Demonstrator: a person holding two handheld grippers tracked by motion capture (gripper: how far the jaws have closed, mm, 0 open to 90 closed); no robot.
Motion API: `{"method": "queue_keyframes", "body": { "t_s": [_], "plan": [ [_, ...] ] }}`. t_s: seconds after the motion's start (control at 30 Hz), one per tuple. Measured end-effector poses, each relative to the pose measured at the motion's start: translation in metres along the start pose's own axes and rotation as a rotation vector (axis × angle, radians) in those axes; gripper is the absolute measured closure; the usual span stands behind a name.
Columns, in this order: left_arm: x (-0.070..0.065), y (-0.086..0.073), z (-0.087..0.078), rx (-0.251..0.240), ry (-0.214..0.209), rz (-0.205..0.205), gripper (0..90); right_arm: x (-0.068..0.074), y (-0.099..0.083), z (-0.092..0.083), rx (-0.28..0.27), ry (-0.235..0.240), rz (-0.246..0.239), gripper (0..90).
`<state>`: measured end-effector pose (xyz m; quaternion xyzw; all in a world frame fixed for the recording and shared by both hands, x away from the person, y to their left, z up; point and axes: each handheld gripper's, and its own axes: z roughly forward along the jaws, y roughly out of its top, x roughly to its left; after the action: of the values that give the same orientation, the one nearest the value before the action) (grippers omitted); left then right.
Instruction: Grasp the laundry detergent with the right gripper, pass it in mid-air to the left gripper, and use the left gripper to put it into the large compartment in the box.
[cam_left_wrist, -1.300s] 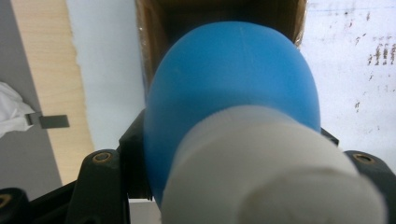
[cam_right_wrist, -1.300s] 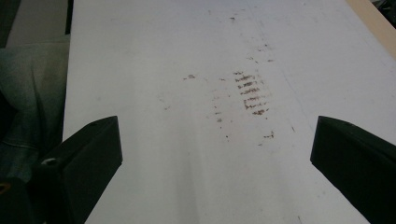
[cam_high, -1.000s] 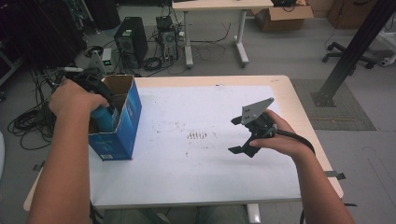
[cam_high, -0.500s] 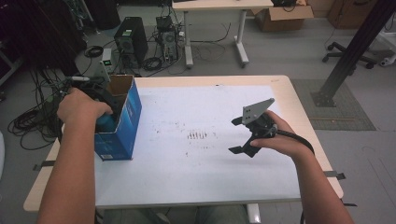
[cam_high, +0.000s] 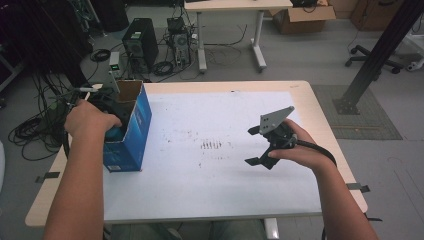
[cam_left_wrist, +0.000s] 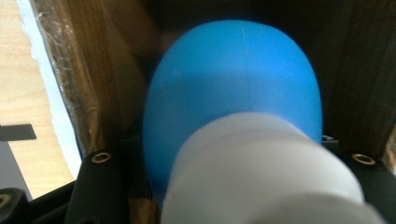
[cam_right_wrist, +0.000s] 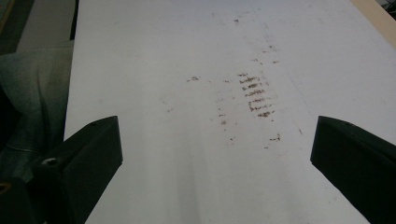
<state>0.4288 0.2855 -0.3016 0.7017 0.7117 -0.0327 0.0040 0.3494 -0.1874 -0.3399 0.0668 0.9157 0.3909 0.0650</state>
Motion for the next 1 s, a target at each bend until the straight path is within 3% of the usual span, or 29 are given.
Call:
{"method": "queue_keyframes", "body": {
  "t_s": [0.17, 0.47, 1.0],
  "plan": [
    [0.0002, -0.0007, 0.0015, -0.002, 0.0, -0.002, 38.1, 0.0011, -0.0003, -0.0018, -0.001, -0.003, -0.002, 2.3],
    [-0.0011, -0.003, 0.0024, -0.022, 0.007, 0.031, 37.5, 0.0029, -0.0008, -0.0046, 0.002, -0.003, -0.004, 2.3],
    [-0.0028, -0.0059, -0.0026, -0.035, -0.005, 0.026, 31.1, 0.0042, -0.0012, -0.009, 0.0, -0.004, -0.009, 2.3]
  ]
}}
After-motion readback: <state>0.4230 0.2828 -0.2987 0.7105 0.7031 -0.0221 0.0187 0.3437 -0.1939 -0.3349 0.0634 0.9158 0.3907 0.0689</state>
